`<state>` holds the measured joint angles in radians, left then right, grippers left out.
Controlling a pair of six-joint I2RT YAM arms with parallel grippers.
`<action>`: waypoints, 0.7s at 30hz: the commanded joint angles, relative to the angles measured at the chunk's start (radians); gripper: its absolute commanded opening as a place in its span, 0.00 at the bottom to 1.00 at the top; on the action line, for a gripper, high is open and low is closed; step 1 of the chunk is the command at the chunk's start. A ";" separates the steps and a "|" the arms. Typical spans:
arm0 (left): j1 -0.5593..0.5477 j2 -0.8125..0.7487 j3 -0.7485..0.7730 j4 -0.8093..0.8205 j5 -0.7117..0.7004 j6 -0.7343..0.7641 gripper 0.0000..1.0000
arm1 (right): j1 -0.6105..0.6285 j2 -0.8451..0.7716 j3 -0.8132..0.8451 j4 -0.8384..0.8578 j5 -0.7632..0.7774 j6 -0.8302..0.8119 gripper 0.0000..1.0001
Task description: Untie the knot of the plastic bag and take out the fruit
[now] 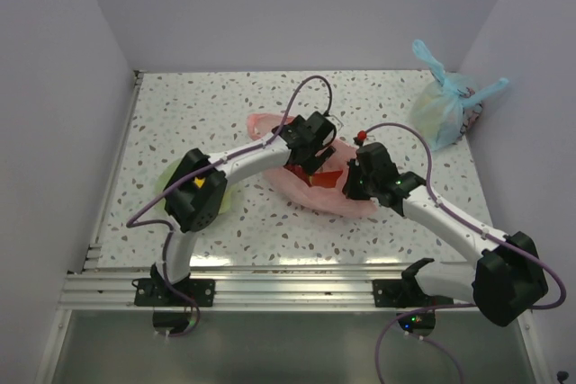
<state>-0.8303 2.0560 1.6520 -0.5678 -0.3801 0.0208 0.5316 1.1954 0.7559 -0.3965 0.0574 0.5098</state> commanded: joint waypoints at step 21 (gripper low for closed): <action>0.138 0.027 -0.132 0.246 0.010 -0.074 1.00 | -0.001 0.023 -0.007 0.018 -0.021 -0.020 0.00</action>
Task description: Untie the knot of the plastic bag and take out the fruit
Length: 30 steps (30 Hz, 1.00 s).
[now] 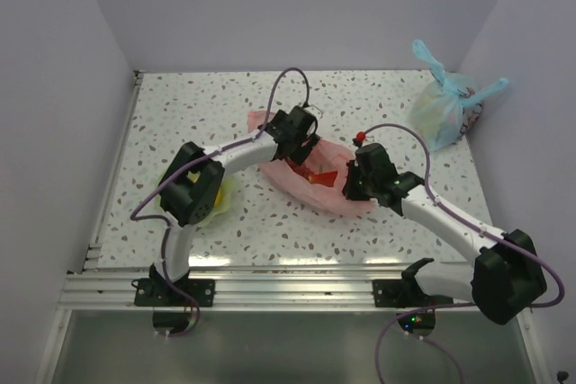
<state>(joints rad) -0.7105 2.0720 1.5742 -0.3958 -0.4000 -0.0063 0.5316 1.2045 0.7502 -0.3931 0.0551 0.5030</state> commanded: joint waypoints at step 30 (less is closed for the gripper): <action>0.045 -0.411 -0.410 0.317 0.514 -0.185 0.90 | -0.001 0.052 0.066 0.020 0.005 -0.038 0.00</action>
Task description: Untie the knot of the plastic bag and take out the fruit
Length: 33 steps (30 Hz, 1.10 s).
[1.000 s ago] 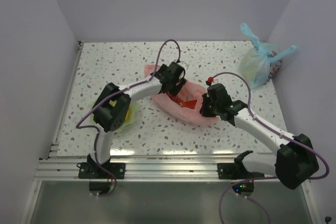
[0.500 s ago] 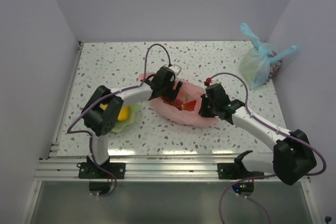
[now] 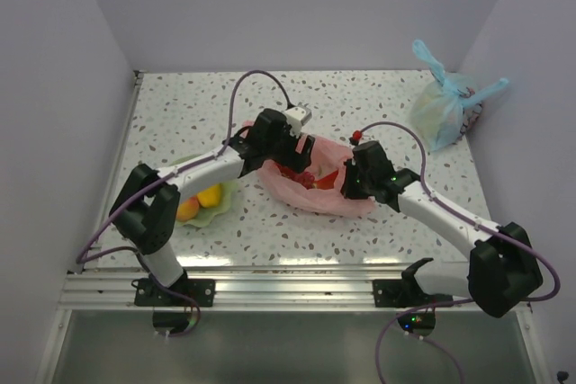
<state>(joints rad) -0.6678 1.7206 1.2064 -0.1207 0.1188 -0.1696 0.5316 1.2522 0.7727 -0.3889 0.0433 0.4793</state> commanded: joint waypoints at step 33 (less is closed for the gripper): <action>-0.029 0.209 0.078 0.082 -0.366 -0.145 0.87 | 0.001 0.029 0.014 0.042 -0.022 0.010 0.00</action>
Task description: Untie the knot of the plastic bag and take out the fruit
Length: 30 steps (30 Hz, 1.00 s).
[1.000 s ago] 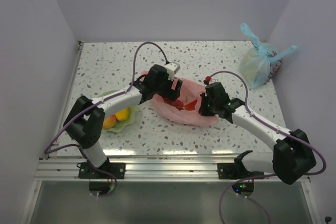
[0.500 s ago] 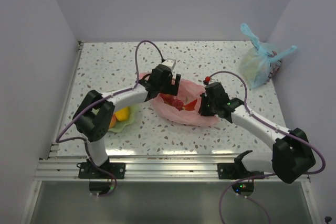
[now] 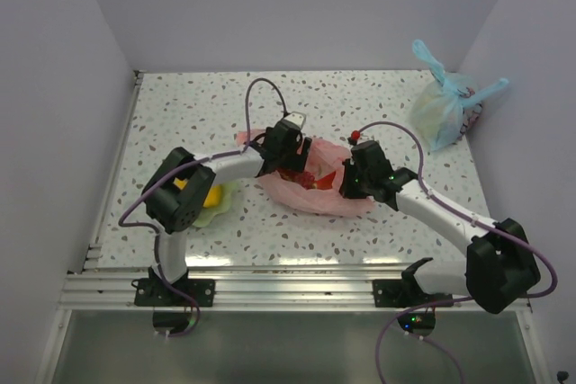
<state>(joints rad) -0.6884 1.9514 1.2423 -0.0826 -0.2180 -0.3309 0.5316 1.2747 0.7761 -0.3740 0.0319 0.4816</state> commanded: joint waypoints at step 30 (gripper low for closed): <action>0.071 -0.684 -0.099 -0.370 -0.004 -0.108 0.58 | -0.027 -0.020 0.049 -0.029 0.103 -0.017 0.00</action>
<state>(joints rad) -0.6781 1.3346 1.1774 -0.3573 -0.1181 -0.3862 0.5095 1.2762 0.7914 -0.3996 0.1112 0.4770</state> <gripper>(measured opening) 0.791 0.011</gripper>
